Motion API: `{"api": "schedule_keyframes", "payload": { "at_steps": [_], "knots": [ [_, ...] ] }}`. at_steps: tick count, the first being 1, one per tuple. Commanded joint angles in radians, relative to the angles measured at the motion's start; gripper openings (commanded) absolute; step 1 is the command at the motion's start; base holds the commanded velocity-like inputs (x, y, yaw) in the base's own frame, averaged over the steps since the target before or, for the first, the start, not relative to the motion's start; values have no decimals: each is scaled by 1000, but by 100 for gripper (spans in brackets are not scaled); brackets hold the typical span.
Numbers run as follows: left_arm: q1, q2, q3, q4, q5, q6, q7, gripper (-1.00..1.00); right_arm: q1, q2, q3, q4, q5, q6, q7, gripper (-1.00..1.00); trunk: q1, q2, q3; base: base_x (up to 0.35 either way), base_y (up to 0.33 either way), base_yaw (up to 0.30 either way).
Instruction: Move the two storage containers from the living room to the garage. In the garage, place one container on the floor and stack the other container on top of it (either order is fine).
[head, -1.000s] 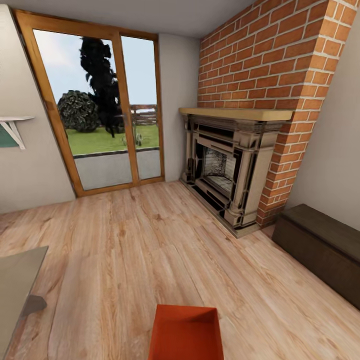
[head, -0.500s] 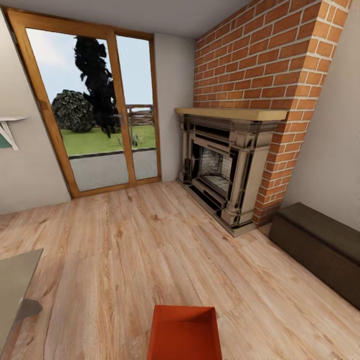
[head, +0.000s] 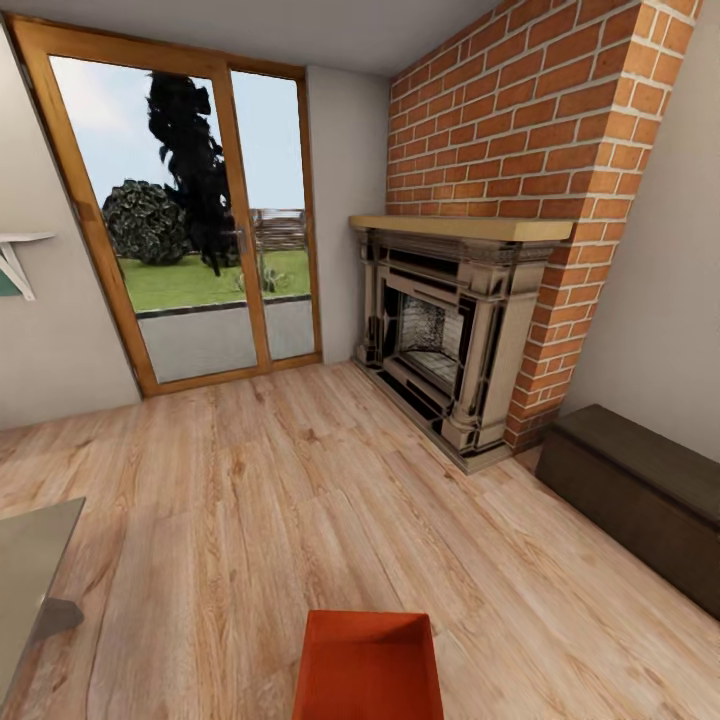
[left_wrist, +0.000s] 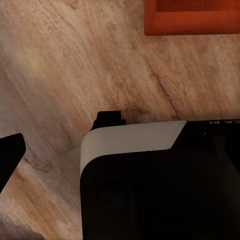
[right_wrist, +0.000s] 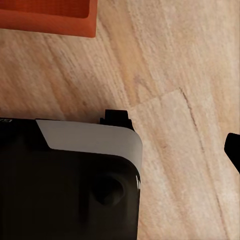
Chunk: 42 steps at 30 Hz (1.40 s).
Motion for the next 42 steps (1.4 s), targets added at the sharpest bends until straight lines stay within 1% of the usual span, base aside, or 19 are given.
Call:
{"api": "schedule_keyframes", "payload": {
  "at_steps": [1,27,30,34,36,37,38,40,42],
  "knots": [
    [-1,0,-1,1,-4,-4,4,100,-1,1,8,3,-8,-3,-1,100,0,-1,-1,0,0,0],
    [-1,1,0,-1,-4,-4,5,100,-1,-3,10,3,-13,-10,-3,100,0,-1,-1,0,0,0],
    [-1,0,1,-8,-5,-4,5,100,-1,-2,10,3,-15,-23,-4,100,0,-1,-1,0,0,0],
    [-1,-2,2,-14,-6,-2,6,100,-1,-2,15,-27,-8,-30,-1,100,0,-1,-1,0,0,0],
    [-1,-3,1,-40,-6,4,10,100,-2,0,16,-103,-8,-19,-18,100,0,-1,-1,0,0,0],
    [-1,-4,1,-90,-4,17,14,100,-4,2,16,-142,-7,6,-40,100,0,-1,-1,0,0,0],
    [-1,-4,1,-108,-3,24,15,100,-5,3,16,-151,-7,16,-46,100,0,-1,-1,0,0,0],
    [-3,-4,1,-189,0,76,17,100,-13,6,16,-174,-5,58,-60,100,0,-1,-1,0,0,0],
    [-4,-4,2,-272,7,153,17,100,-36,9,16,-186,-5,83,-66,100,0,-1,-1,0,0,0]
  ]
}}
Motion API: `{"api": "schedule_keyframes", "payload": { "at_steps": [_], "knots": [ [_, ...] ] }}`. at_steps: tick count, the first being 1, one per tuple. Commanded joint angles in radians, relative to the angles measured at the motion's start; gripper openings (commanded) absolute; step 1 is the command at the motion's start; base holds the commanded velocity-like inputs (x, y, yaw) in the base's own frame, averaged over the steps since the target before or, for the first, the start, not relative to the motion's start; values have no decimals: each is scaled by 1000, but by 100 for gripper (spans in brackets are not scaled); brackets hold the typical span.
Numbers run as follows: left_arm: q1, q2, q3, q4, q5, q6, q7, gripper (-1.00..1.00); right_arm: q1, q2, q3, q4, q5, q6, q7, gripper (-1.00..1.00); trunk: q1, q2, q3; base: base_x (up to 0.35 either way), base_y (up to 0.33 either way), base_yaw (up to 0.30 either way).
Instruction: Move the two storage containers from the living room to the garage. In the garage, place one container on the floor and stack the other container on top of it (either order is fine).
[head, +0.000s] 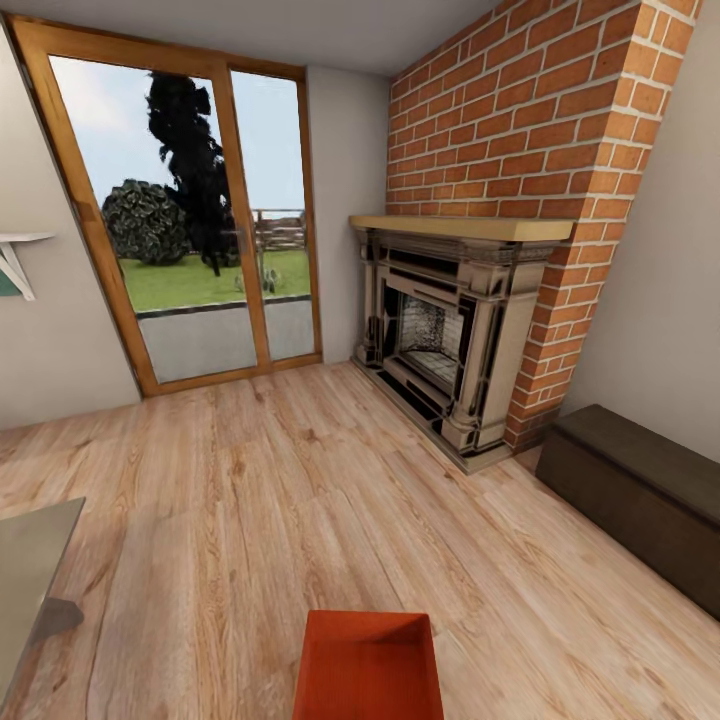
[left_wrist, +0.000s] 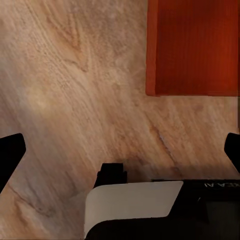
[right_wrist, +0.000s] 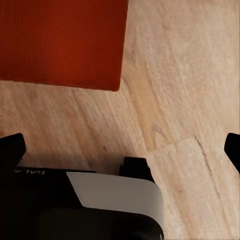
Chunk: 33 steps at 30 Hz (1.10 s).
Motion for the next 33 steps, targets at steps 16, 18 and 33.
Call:
{"api": "schedule_keyframes", "payload": {
  "at_steps": [16,18,33],
  "knots": [
    [-193,-23,1,-4,46,119,3,100,-218,42,4,7,-14,5,-15,100,0,-1,-1,0,0,0],
    [-195,-28,1,-6,46,117,2,100,-219,45,4,6,-14,-1,-15,100,0,-1,-1,0,0,0],
    [-197,-40,0,-10,48,109,3,100,-220,53,-7,72,-21,-50,-33,100,0,-1,-1,0,0,0]
  ]
}}
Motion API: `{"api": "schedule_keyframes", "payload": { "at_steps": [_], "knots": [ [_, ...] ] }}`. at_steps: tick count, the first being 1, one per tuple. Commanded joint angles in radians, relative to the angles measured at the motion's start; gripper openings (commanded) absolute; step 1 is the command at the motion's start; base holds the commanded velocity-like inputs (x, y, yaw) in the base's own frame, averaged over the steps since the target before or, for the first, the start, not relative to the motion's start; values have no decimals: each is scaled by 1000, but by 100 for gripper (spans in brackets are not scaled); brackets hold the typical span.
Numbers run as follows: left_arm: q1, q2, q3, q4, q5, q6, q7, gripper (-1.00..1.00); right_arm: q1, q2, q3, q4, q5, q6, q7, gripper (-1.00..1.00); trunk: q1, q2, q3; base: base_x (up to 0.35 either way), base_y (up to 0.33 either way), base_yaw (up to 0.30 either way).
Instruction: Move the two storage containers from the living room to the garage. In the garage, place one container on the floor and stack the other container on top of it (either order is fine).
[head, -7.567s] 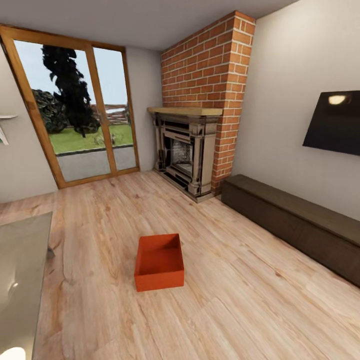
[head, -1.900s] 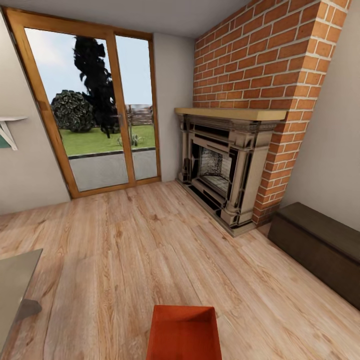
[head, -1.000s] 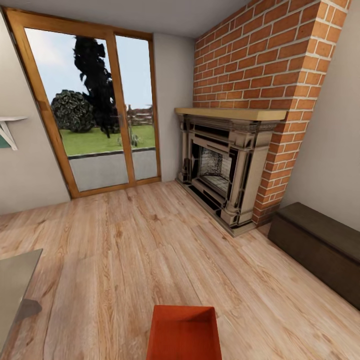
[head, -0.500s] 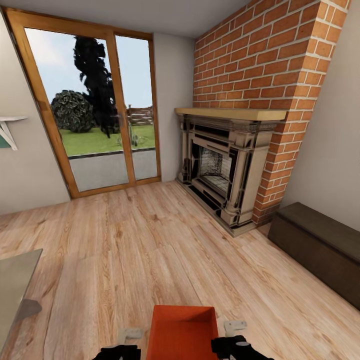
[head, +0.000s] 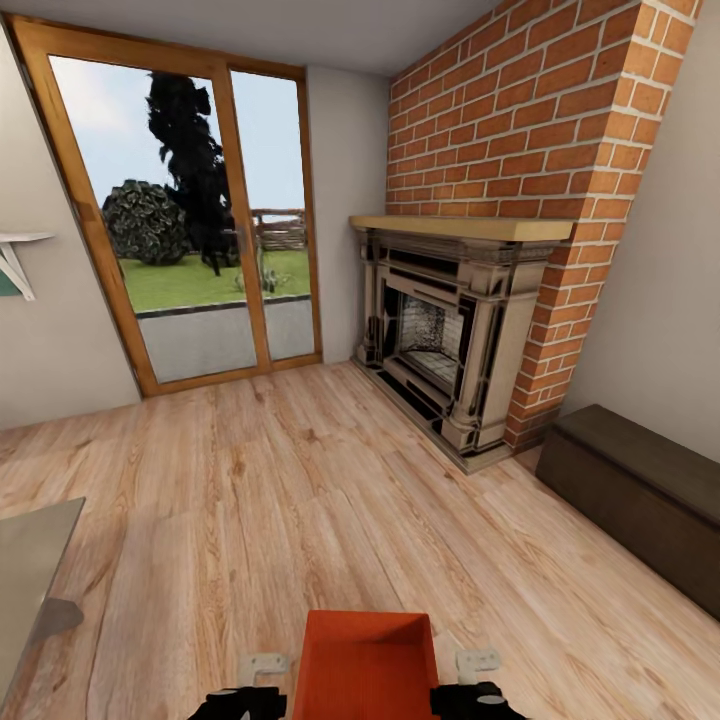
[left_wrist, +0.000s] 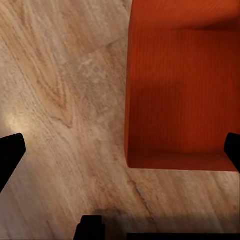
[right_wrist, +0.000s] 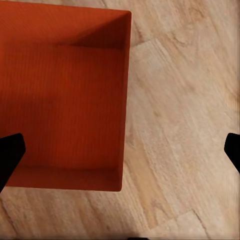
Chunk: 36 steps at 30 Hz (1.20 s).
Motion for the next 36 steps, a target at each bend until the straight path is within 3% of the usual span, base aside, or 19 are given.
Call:
{"api": "schedule_keyframes", "payload": {
  "at_steps": [1,13,20,28,29,31,36],
  "knots": [
    [0,0,-1,-2,2,6,4,100,-1,1,8,2,-9,-3,-4,100,0,-1,-1,0,0,0],
    [0,1,-1,-7,0,3,4,100,1,3,10,9,-6,-37,-5,100,0,-1,-1,0,0,0],
    [0,0,0,-12,-2,-46,5,100,1,3,11,8,-2,-49,-5,100,0,-1,-1,0,0,0],
    [0,-1,-1,-13,-4,-52,5,100,1,1,11,8,-9,-48,-1,100,0,-1,-1,0,0,0],
    [0,1,-4,-53,-5,-49,6,100,1,1,11,8,-10,-45,0,100,0,-1,-1,0,0,0],
    [0,3,-2,-53,-3,-50,7,100,1,1,11,8,-11,-43,1,100,0,-1,-1,0,0,0],
    [1,-19,-2,-55,-7,-51,7,100,1,1,11,8,-11,-37,4,100,0,-1,-1,0,0,0]
  ]
}}
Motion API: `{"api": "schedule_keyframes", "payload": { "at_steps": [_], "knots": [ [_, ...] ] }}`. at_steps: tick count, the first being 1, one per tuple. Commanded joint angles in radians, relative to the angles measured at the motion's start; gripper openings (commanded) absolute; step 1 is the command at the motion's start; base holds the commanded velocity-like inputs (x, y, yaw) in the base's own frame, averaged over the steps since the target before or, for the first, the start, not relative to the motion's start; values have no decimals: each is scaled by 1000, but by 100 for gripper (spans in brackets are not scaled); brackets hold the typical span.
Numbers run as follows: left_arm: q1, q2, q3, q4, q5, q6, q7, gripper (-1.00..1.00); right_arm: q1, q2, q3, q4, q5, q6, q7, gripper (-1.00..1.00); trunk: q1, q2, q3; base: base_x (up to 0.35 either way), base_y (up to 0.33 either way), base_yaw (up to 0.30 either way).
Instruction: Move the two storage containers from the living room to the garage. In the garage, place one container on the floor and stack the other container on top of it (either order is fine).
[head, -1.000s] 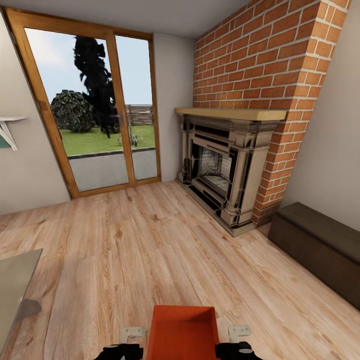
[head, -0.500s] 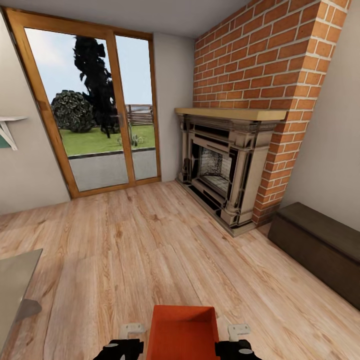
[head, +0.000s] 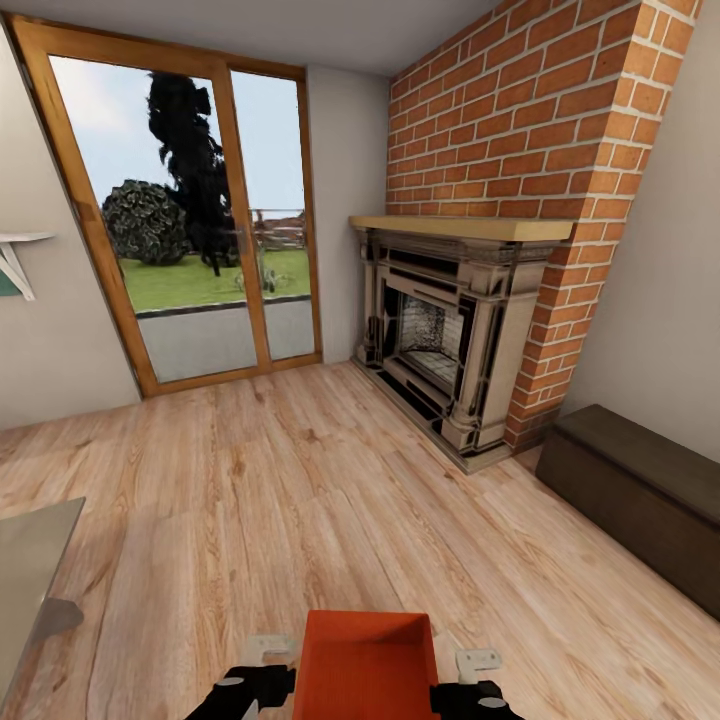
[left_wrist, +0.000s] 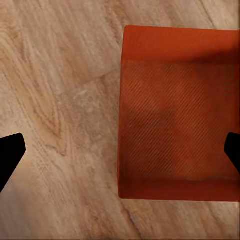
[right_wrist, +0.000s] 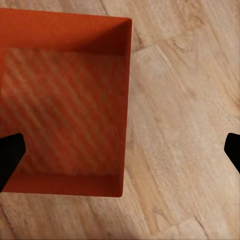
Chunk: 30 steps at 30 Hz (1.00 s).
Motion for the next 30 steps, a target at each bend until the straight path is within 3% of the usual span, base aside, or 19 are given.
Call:
{"api": "schedule_keyframes", "payload": {
  "at_steps": [1,20,30],
  "knots": [
    [0,-1,-1,-2,1,6,4,100,-1,0,9,0,-10,-3,-3,100,0,-1,-1,0,0,0],
    [0,-7,-3,6,4,7,4,100,-1,1,11,-1,-2,-3,-14,100,65,-120,-54,0,0,0],
    [0,-7,-4,6,-2,8,4,100,-1,0,12,-15,-4,-17,-60,100,103,-190,-86,0,0,0]
  ]
}}
